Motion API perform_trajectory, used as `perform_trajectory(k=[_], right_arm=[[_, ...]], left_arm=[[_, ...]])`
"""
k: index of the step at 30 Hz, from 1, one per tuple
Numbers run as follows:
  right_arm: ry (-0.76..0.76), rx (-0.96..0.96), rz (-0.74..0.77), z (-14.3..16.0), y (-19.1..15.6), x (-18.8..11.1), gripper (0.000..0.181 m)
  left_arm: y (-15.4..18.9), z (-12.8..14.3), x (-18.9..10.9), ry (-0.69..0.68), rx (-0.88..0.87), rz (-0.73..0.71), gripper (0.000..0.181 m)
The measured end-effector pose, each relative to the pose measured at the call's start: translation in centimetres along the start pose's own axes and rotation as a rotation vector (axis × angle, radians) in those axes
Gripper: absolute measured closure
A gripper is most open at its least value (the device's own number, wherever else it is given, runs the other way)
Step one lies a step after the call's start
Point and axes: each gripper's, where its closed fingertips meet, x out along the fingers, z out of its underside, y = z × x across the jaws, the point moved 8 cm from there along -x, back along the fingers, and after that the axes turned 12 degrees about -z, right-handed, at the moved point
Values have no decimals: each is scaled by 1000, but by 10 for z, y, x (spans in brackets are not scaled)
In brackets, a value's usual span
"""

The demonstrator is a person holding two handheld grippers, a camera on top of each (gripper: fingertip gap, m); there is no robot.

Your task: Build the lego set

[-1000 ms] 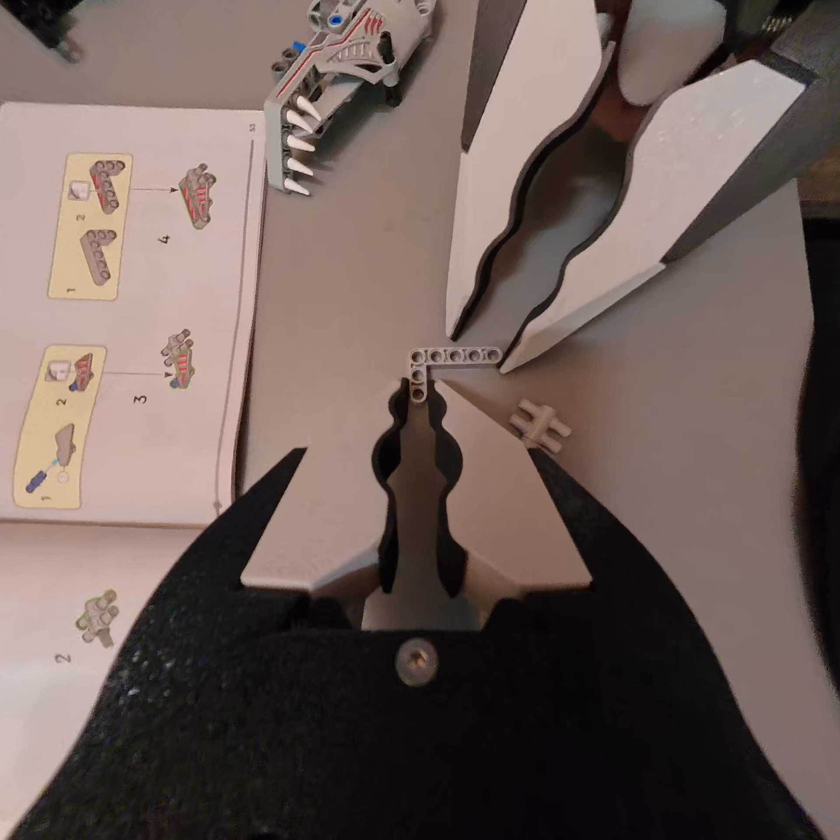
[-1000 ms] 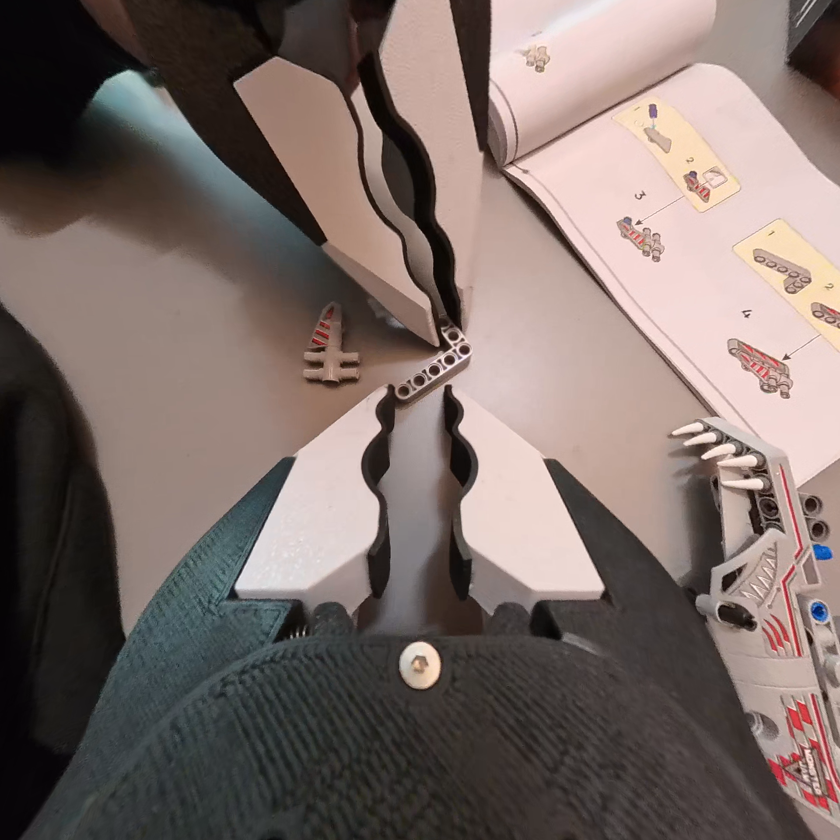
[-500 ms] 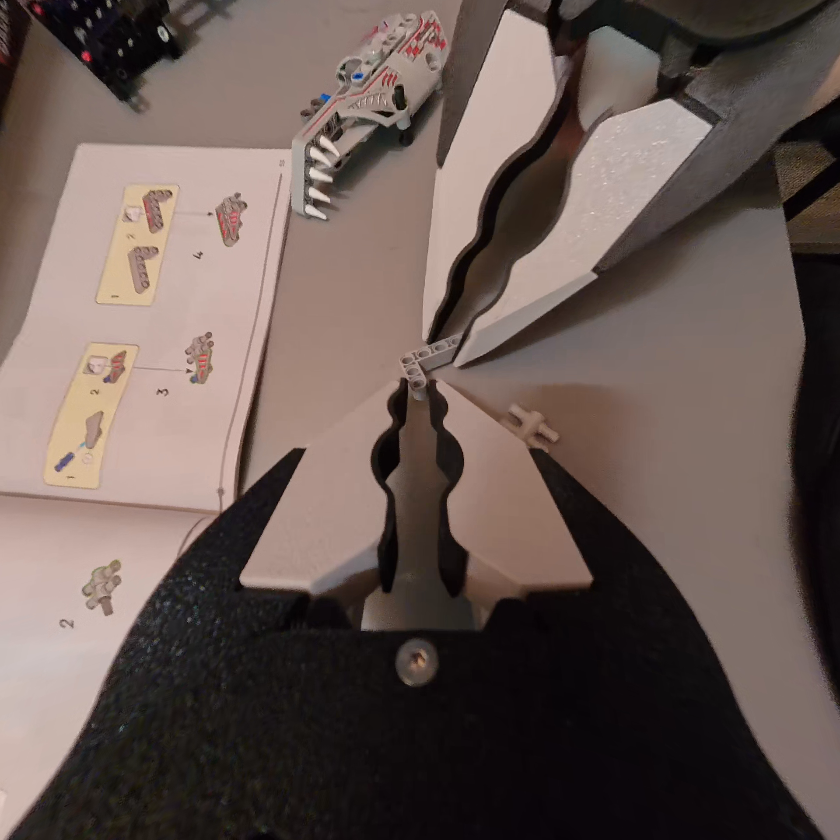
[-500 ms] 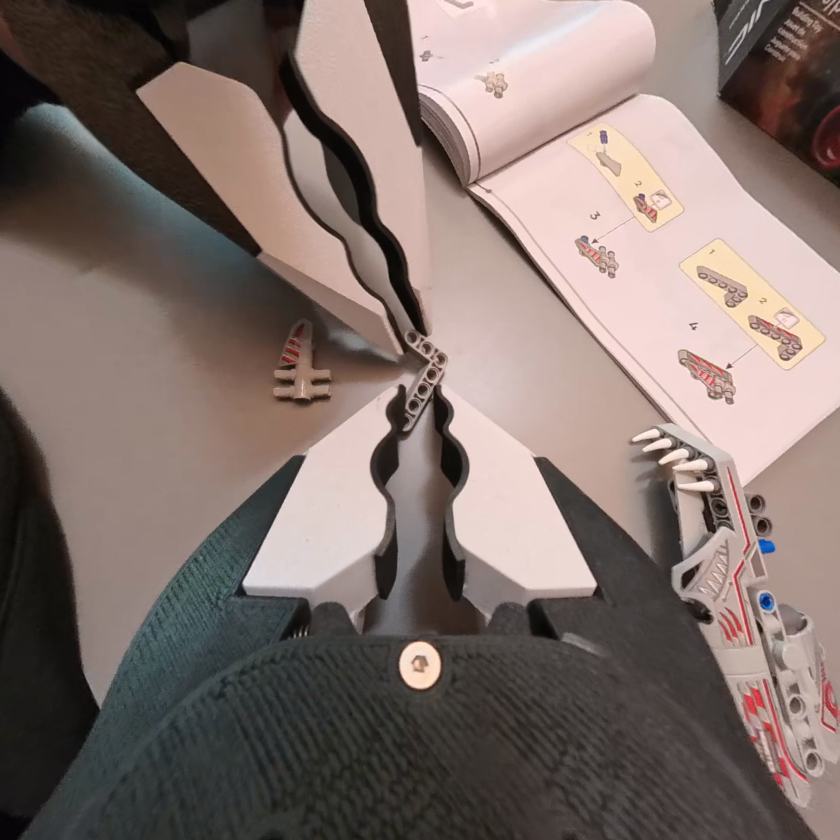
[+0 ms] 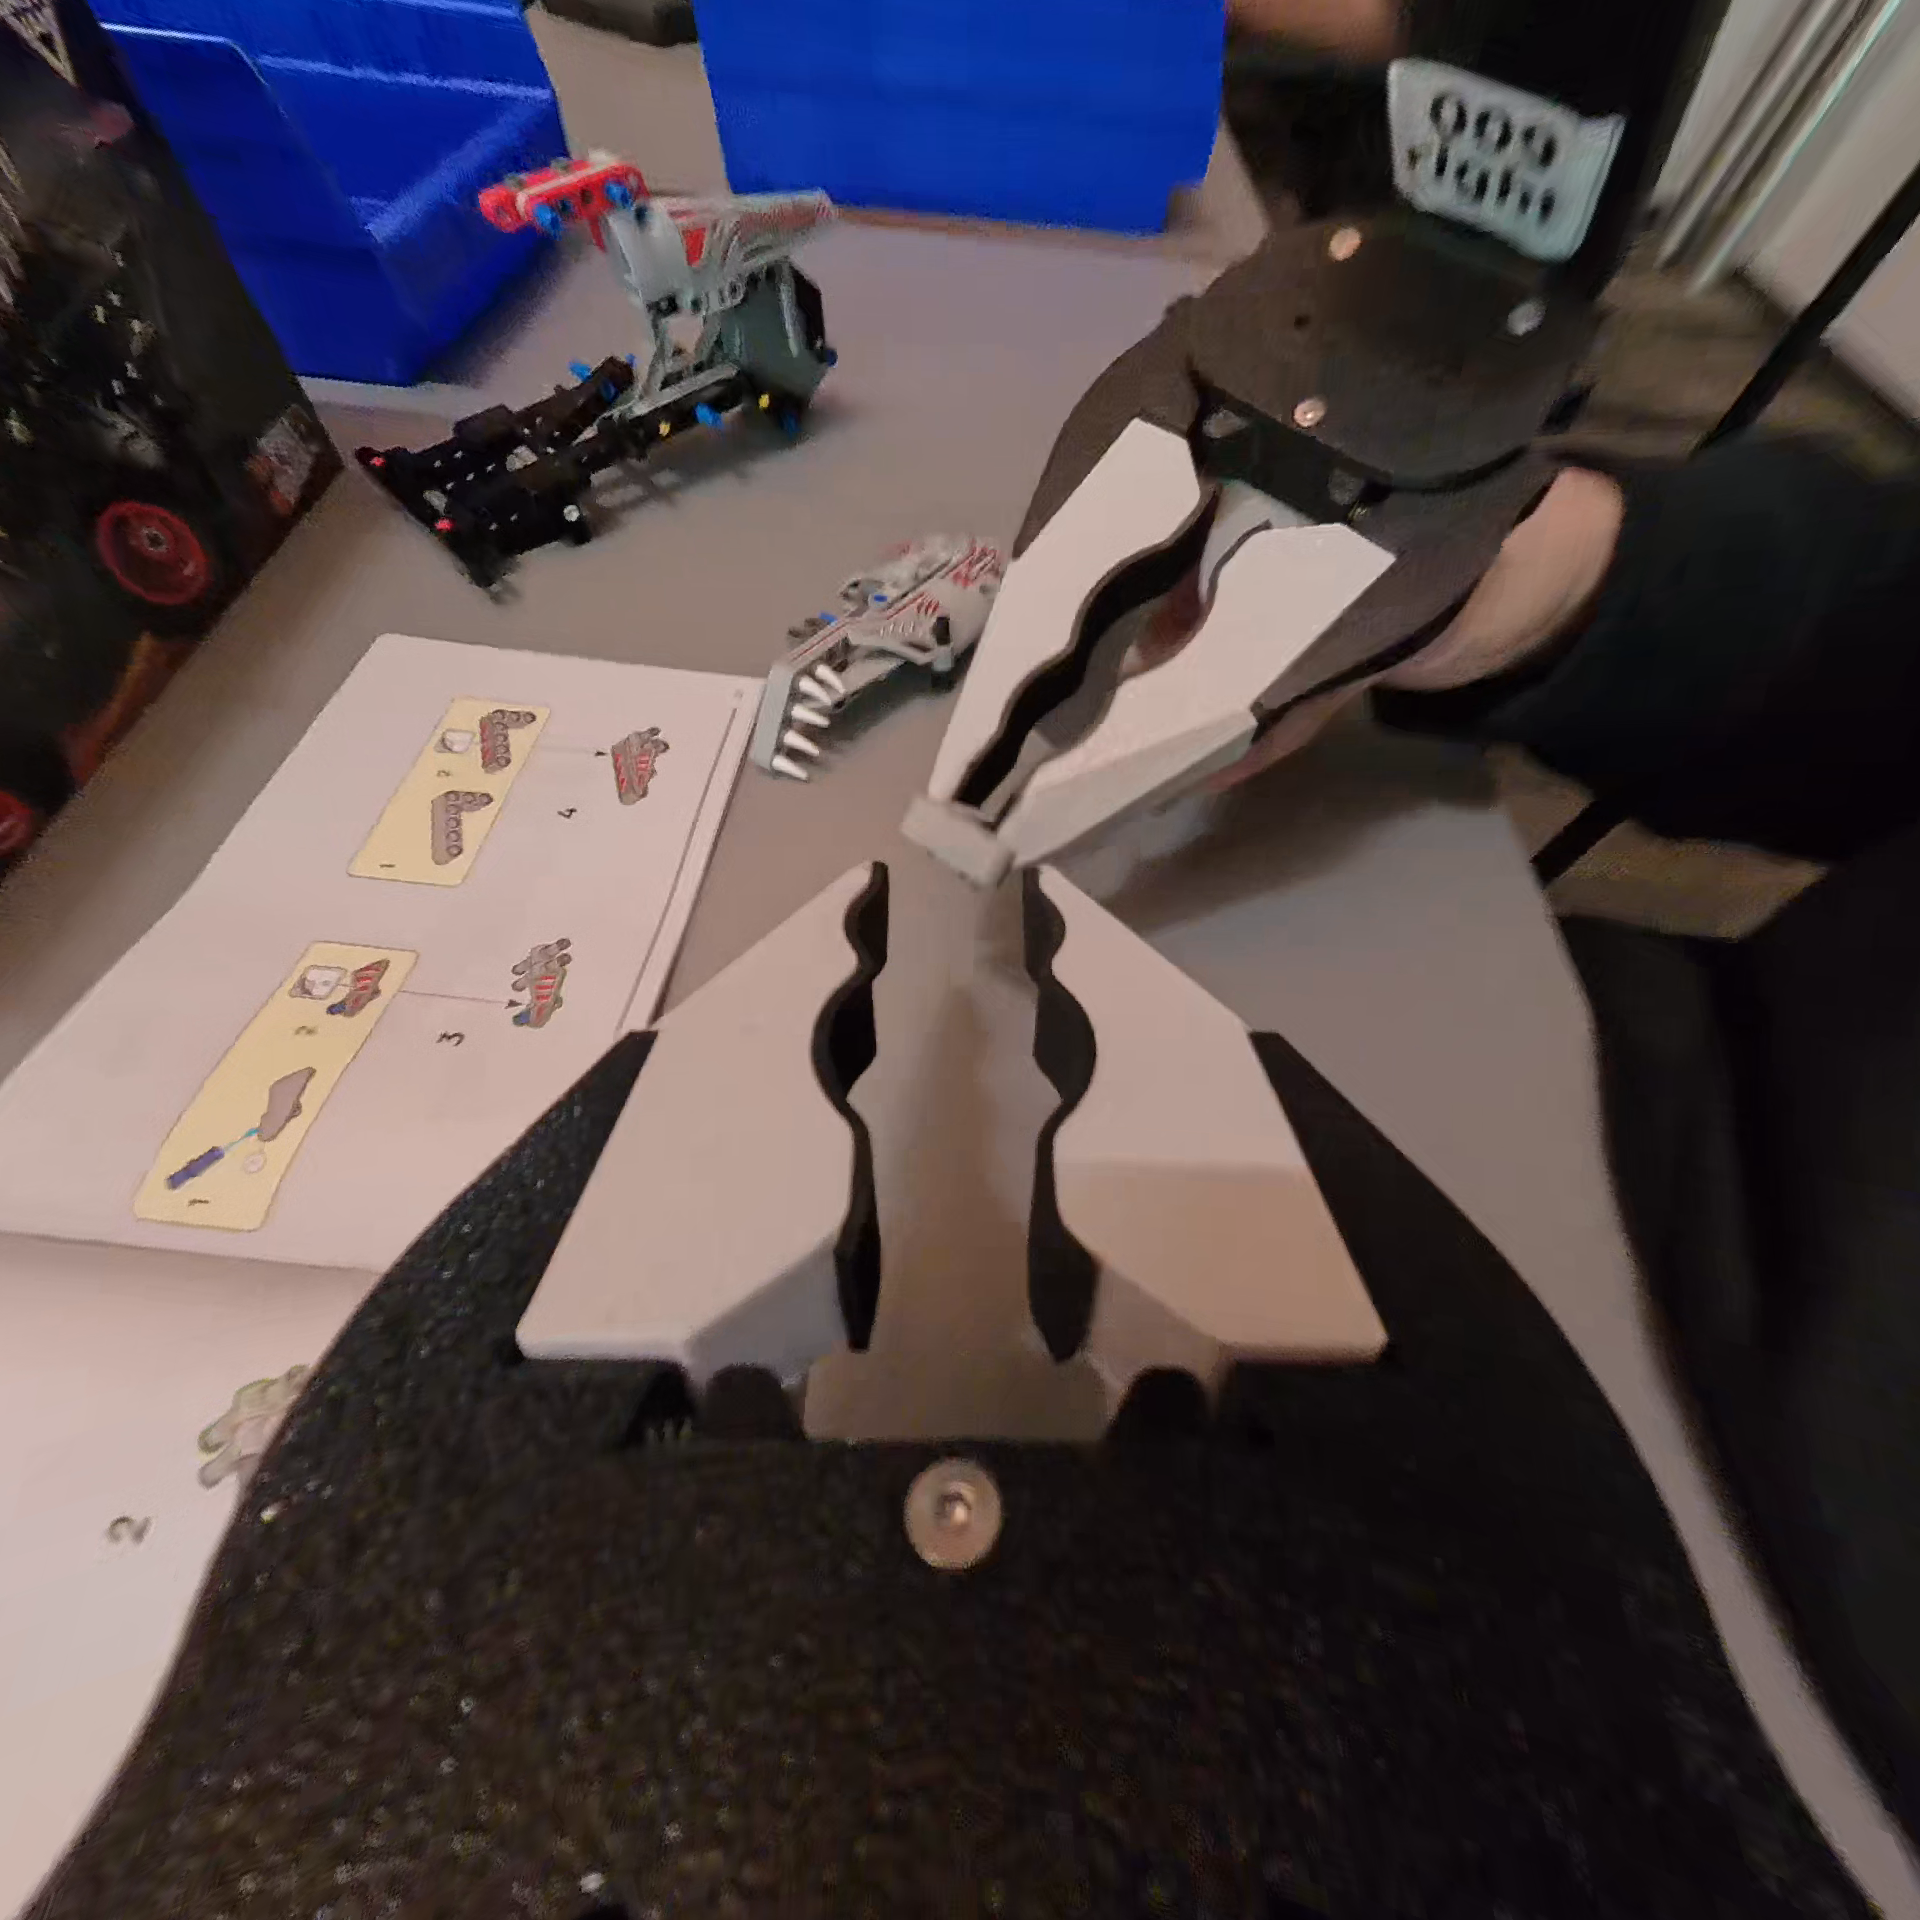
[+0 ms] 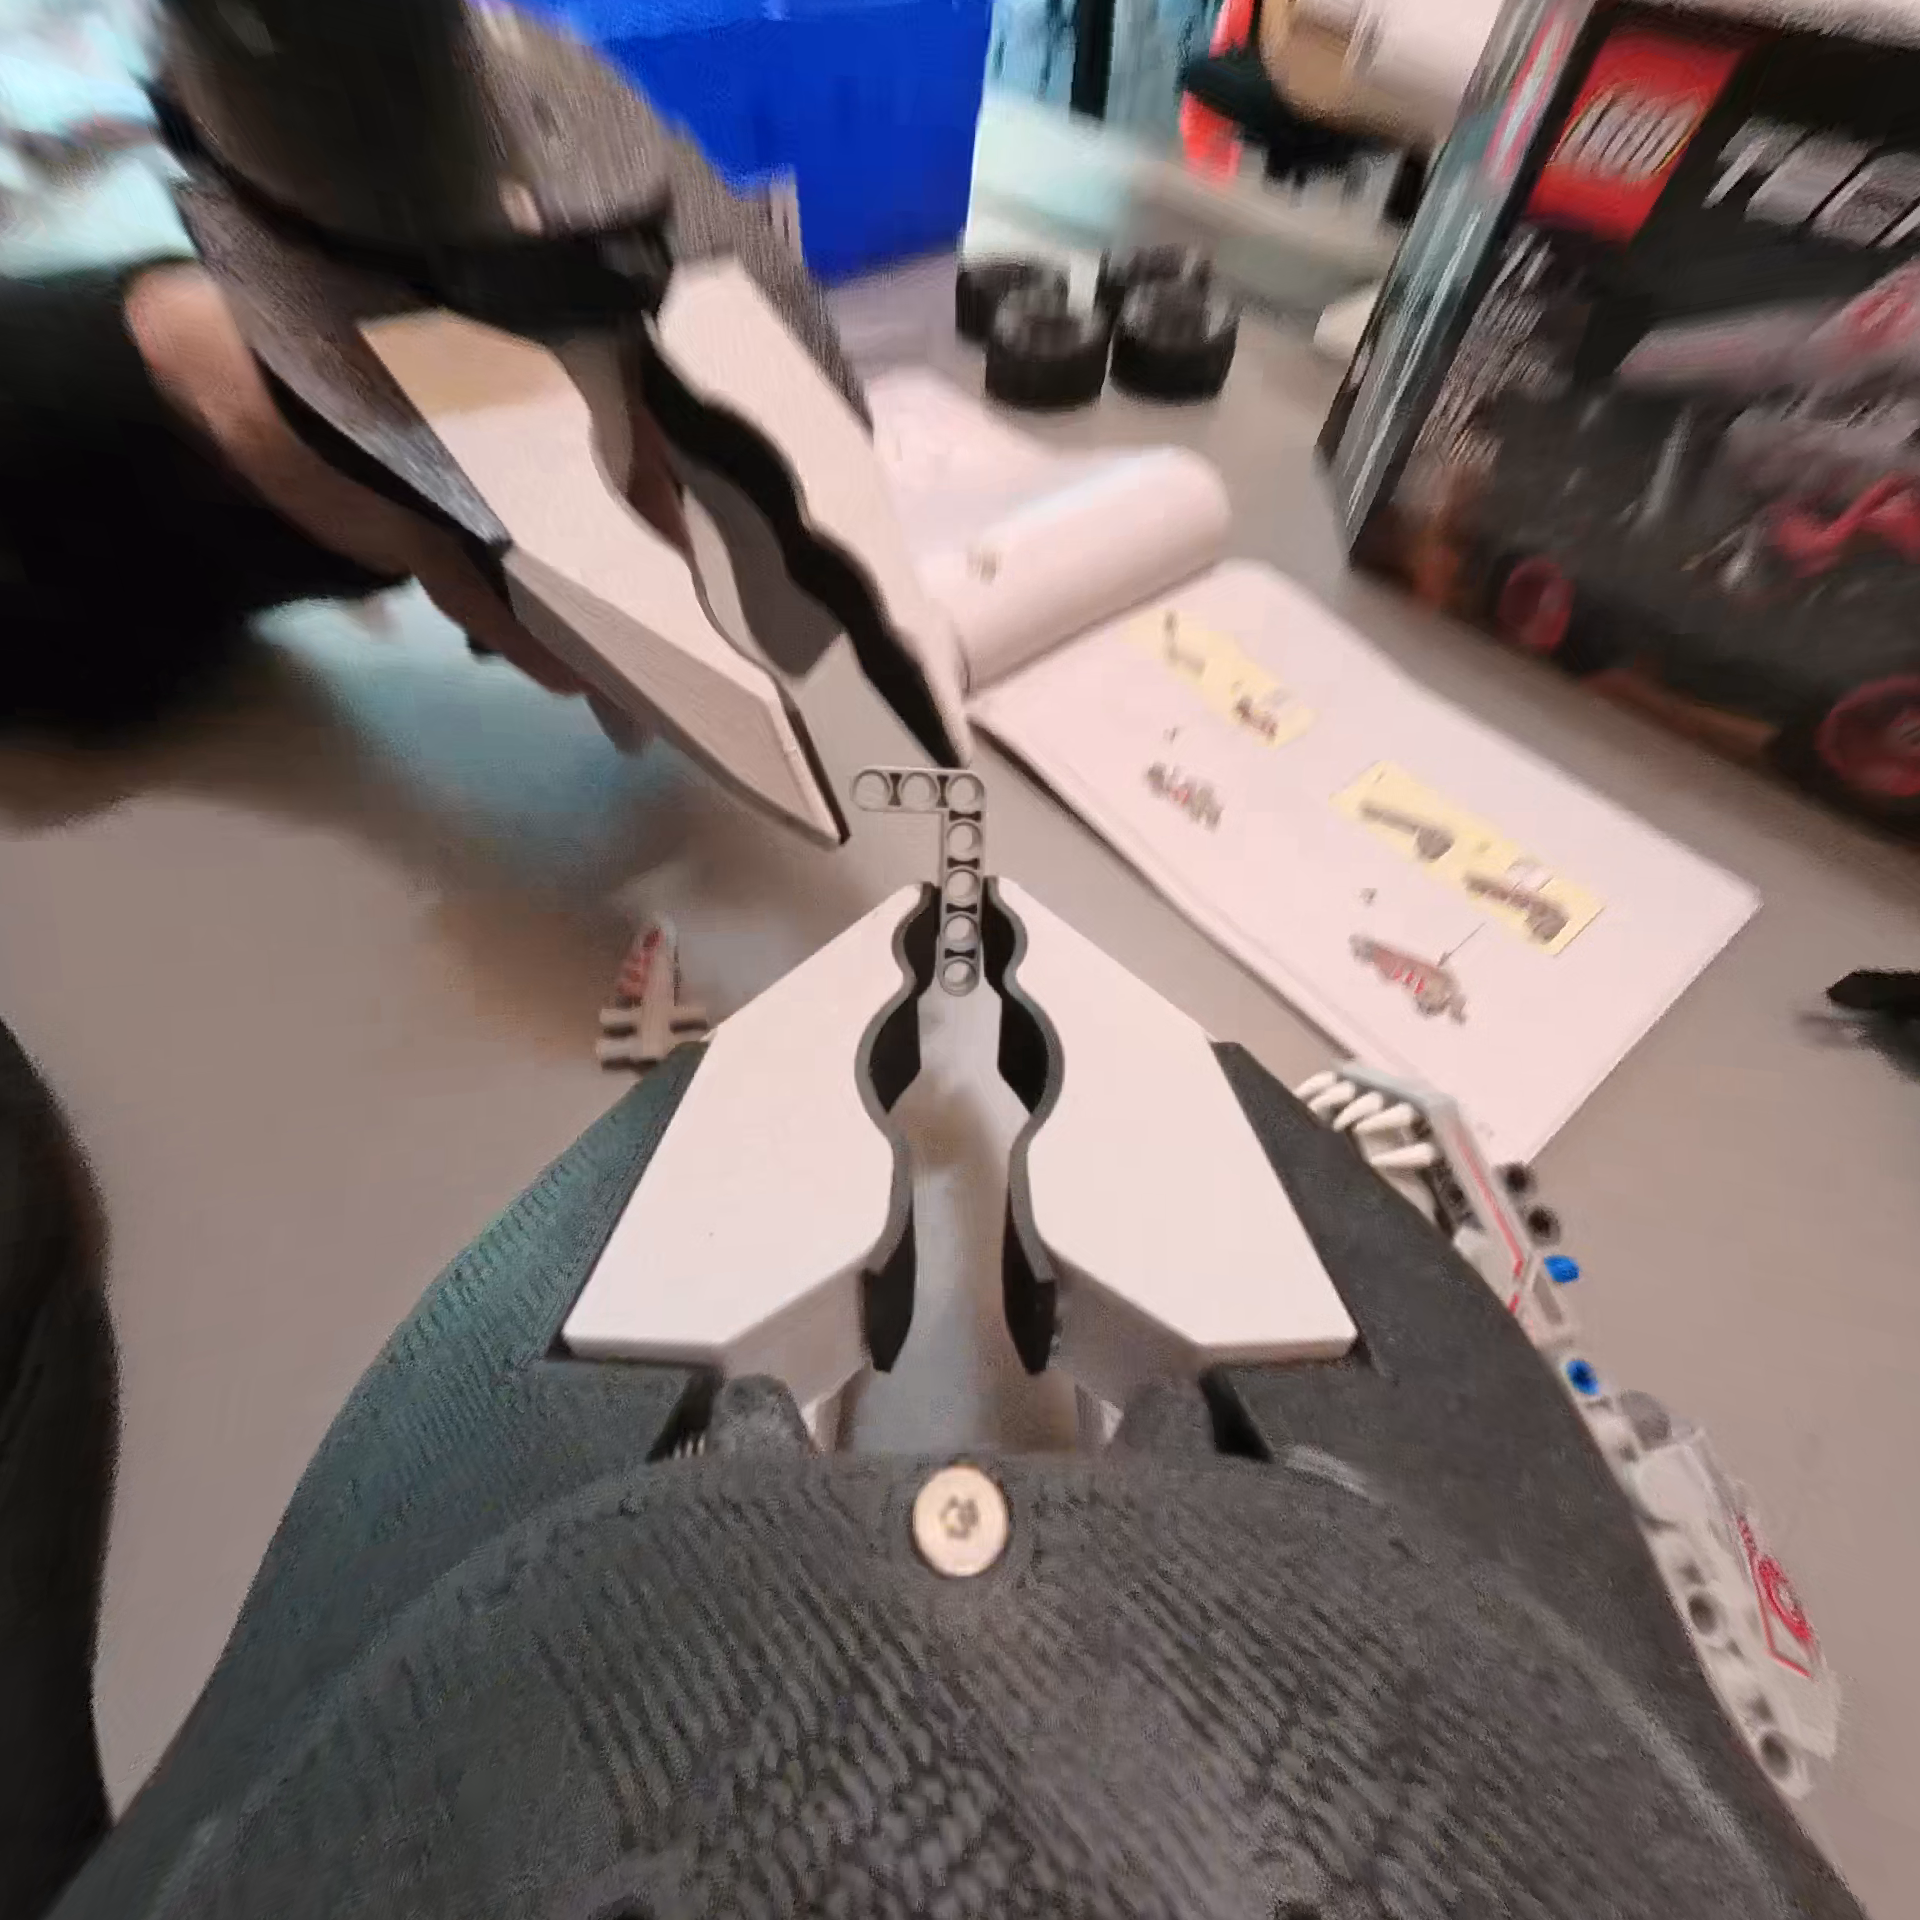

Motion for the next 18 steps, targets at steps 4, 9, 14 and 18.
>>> perform_trajectory(k=[4,9,14,18], right_arm=[[288,8,-116,-16,-6,-8,176],[520,140,-214,-22,-4,-16,176],[681,259,-351,-24,-8,-12,177],[729,305,-385,-24,-9,-11,177]], left_arm=[[1,-8,-8,135,-76,117,166],[14,-14,-11,202,-69,204,160],[25,-16,-7,243,-34,162,165],[25,-18,-7,294,-79,135,173]])
